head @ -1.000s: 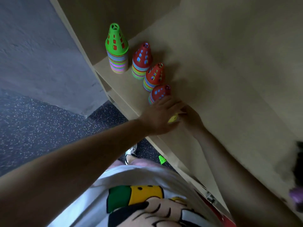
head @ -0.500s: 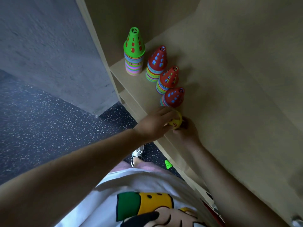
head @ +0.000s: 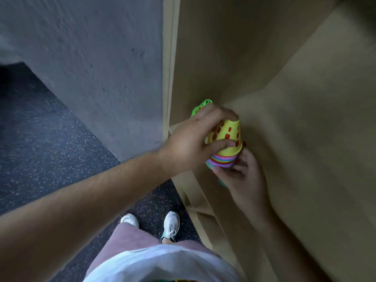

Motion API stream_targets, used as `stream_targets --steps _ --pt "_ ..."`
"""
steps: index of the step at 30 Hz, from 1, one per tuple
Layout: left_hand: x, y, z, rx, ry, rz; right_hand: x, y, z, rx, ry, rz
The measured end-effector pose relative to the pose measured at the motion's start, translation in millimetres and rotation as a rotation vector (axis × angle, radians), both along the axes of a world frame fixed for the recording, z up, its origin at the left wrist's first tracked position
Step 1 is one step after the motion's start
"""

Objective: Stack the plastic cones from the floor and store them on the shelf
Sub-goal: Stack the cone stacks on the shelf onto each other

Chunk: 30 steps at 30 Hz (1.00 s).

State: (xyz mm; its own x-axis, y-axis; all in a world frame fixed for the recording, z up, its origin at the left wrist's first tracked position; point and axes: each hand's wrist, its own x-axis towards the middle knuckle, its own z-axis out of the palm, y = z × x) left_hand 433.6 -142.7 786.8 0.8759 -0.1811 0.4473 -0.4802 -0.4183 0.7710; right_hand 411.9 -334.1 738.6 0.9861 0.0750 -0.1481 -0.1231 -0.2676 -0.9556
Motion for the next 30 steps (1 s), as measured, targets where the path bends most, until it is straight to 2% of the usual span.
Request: stream_targets --steps 7,12,18,21,24,30 --pt "72 34 48 0.058 -0.139 0.126 96 57 53 0.017 -0.144 0.061" --pt "100 47 35 0.118 -0.118 0.163 137 72 38 -0.038 -0.129 0.100" --pt "109 48 0 0.150 -0.034 0.163 149 78 2 -0.139 -0.062 0.048" --pt "109 46 -16 0.168 0.010 0.134 149 81 -23 -0.239 -0.017 0.013" --pt "103 44 -35 0.193 0.113 0.094 143 84 -33 -0.482 -0.045 -0.001" --pt "101 43 -40 0.238 0.124 0.050 143 80 -36 -0.560 -0.082 -0.014"
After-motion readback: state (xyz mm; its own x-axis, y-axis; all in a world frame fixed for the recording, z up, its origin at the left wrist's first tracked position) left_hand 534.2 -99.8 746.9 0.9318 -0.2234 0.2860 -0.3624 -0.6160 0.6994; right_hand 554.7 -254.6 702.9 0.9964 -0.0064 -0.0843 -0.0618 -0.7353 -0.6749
